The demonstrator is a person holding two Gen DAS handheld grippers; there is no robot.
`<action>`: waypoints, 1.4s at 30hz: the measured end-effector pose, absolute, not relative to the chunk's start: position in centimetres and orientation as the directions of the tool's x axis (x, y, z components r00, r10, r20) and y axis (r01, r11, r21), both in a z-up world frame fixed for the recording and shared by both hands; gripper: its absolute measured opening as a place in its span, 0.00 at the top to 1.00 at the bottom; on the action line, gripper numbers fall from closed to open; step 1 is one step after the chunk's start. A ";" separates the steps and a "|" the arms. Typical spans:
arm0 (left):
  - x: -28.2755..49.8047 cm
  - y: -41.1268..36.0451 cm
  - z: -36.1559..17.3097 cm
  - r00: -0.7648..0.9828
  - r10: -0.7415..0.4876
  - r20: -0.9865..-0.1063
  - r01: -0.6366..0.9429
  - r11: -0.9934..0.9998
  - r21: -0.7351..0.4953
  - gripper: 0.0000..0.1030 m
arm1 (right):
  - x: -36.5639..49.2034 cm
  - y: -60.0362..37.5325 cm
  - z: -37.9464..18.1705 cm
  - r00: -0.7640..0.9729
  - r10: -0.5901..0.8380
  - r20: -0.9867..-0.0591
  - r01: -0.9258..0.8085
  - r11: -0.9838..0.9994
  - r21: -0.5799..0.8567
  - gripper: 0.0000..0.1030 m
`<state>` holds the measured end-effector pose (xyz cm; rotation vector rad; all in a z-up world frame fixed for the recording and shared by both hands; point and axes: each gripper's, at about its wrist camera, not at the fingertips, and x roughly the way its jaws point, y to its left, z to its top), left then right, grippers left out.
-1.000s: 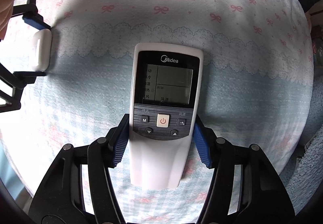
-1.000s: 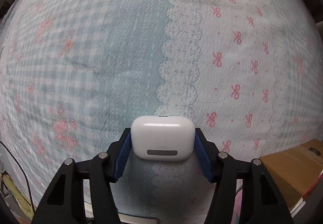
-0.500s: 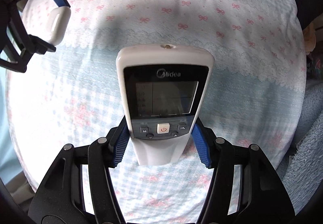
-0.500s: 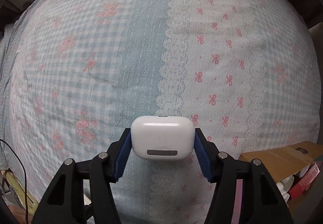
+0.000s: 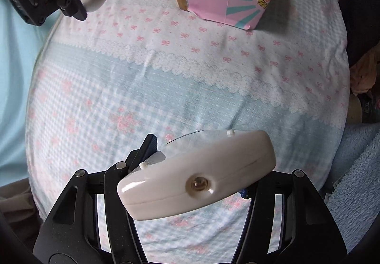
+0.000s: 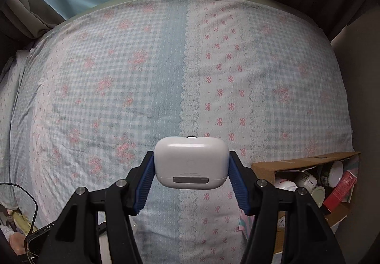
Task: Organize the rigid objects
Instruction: 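Lift and carry the remote and earbud case over the cardboard box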
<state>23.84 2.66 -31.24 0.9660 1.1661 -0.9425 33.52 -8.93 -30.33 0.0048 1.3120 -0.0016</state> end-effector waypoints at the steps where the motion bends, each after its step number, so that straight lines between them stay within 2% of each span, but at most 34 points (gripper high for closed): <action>1: 23.3 2.5 -30.7 0.147 -0.096 -0.984 0.944 0.311 0.110 0.47 | 32.9 -9.1 -29.6 0.264 -0.002 -0.964 0.008 1.000 0.000 0.46; 11: 23.9 -0.1 -24.3 0.165 -0.192 -0.968 0.928 0.362 0.087 0.47 | 27.2 -13.8 -21.5 0.353 0.015 -0.936 0.067 0.997 0.042 0.46; 22: 23.8 -9.6 -17.7 0.231 -0.221 -0.948 0.881 0.460 0.107 0.47 | 21.6 -24.2 -16.1 0.415 0.035 -0.909 0.036 0.998 0.055 0.46; 31: 23.5 -18.3 -18.1 0.192 -0.254 -0.948 0.827 0.562 0.017 0.47 | 18.8 -33.9 -17.7 0.380 0.061 -0.923 0.038 0.996 0.081 0.46; 42: 23.7 -25.2 -24.4 0.080 -0.288 -0.954 0.757 0.640 -0.130 0.47 | 17.5 -42.1 -24.9 0.301 0.088 -0.949 0.087 0.989 0.119 0.46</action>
